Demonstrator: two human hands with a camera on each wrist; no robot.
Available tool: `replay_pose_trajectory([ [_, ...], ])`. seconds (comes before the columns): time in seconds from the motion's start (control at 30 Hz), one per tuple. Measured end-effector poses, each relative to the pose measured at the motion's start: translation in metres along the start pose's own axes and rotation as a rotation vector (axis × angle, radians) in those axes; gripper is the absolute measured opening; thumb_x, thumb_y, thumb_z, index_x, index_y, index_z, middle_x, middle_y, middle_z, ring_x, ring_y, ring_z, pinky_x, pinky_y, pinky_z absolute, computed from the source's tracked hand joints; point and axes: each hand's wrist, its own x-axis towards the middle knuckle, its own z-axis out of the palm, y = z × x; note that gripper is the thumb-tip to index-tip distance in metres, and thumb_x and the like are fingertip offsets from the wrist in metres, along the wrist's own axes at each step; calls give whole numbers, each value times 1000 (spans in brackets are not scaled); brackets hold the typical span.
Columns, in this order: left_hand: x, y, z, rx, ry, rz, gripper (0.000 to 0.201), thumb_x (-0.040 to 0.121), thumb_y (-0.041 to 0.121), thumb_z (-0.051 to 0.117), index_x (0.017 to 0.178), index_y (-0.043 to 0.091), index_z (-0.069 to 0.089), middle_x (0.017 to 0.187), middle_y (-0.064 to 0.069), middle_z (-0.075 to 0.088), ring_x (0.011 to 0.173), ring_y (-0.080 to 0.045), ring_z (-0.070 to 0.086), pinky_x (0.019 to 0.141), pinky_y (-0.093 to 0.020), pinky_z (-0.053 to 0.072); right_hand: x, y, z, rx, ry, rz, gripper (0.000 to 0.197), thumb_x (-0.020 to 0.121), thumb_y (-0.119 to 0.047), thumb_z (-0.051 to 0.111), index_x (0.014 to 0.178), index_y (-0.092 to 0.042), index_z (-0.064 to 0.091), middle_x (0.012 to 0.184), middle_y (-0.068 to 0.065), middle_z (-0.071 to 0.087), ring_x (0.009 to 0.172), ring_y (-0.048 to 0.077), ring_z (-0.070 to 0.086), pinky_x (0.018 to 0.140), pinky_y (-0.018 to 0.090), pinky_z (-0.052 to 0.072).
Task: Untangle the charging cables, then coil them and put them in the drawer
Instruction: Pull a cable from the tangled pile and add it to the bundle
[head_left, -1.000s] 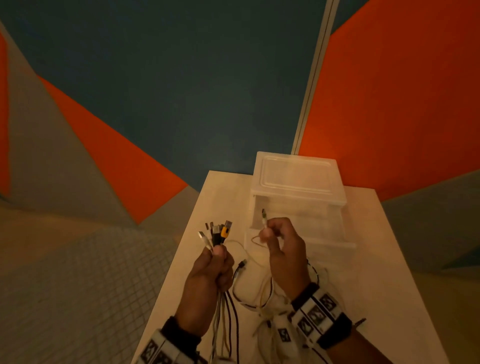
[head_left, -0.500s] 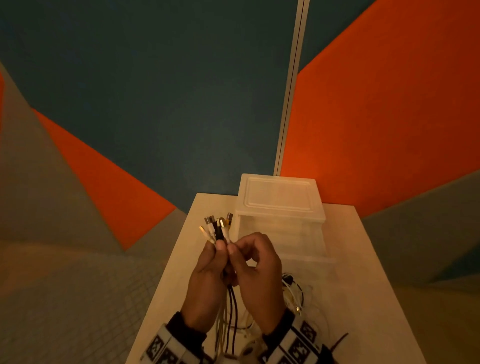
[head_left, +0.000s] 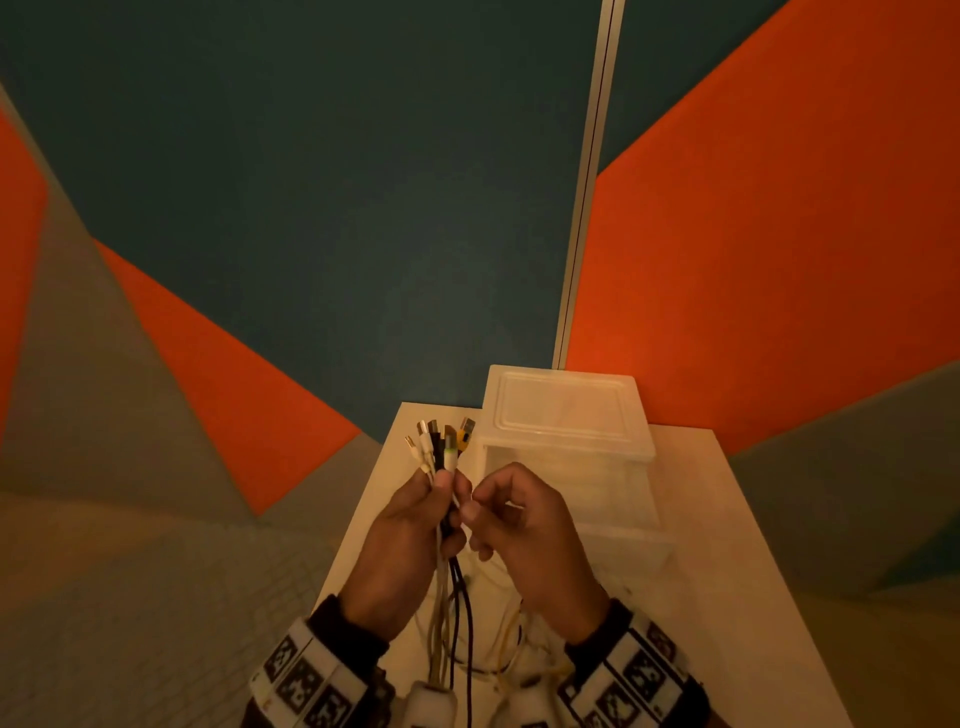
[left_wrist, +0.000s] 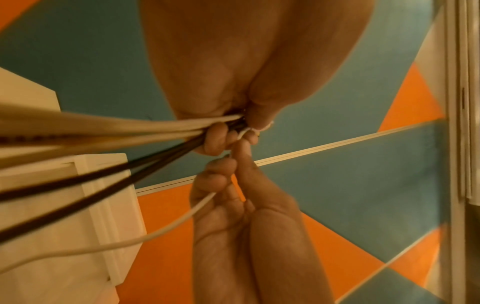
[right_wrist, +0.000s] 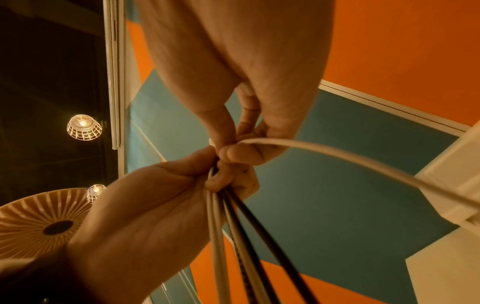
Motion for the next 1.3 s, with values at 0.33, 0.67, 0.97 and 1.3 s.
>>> replay_pose_trajectory([
  [0.33, 7, 12, -24, -160, 66, 113, 20, 100, 21, 39, 87, 9, 48, 64, -2, 43, 56, -17, 49, 73, -40, 55, -9, 30, -15, -218, -245, -35, 19, 100, -21, 52, 85, -13, 62, 66, -10, 60, 60, 1, 51, 62, 18, 41],
  [0.67, 14, 49, -92, -243, 64, 176, 26, 103, 20, 31, 83, 18, 47, 60, 9, 31, 45, -3, 23, 41, -19, 21, -32, 140, -98, -770, -349, 127, 26, 104, -30, 39, 88, -20, 57, 76, -11, 57, 71, -1, 54, 67, 20, 41],
  [0.97, 29, 67, -137, -686, -272, 148, 25, 105, 13, 25, 96, 3, 45, 68, -1, 28, 54, -13, 27, 48, -30, 33, -57, 181, -157, -1398, -406, 222, 24, 94, -27, 34, 102, -28, 57, 108, -5, 62, 107, 19, 55, 93, 36, 31],
  [1.3, 19, 42, -64, -349, -72, 146, 24, 101, 19, 30, 85, 16, 47, 60, 8, 30, 50, -7, 14, 41, -18, 22, -43, 157, -90, -555, -162, 156, 66, 84, -46, 69, 141, -33, 38, 140, -28, 39, 127, -11, 38, 106, 12, 31],
])
